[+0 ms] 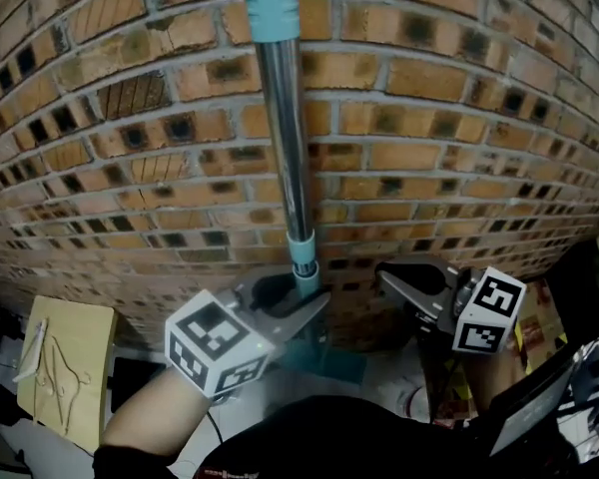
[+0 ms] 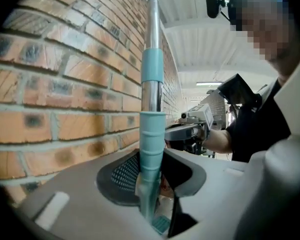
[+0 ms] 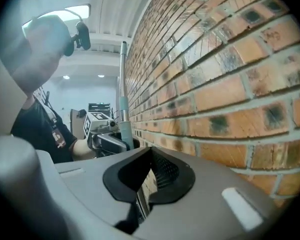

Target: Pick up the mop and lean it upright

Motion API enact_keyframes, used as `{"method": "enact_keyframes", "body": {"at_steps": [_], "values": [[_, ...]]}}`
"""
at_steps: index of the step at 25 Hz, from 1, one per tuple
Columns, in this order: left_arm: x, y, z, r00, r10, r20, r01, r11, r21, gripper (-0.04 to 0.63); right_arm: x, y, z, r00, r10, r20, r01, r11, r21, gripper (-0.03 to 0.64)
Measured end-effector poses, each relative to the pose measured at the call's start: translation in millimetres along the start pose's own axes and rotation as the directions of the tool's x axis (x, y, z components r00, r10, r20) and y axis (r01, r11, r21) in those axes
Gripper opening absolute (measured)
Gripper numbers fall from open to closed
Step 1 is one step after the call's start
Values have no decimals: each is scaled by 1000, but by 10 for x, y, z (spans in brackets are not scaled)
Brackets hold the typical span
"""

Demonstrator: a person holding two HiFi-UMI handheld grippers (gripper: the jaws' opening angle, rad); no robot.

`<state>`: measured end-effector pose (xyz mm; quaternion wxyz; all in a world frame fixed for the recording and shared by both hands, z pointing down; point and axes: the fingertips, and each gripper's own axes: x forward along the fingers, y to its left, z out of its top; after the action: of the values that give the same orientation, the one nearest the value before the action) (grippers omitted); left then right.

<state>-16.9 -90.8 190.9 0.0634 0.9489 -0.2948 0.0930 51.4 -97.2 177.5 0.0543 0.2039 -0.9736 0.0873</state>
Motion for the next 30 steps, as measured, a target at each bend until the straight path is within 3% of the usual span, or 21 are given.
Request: {"method": "enact_keyframes", "body": {"at_steps": [20,30], "values": [[-665,-149,2088,990,-26,140,2,986,168,127,-249,341,1641,989,13,149,10,989,-151,14],[-733,-82,2908,988,-28,154,1,986,168,127,-303,372,2358,982,35,186,-9,990,-141,14]]}}
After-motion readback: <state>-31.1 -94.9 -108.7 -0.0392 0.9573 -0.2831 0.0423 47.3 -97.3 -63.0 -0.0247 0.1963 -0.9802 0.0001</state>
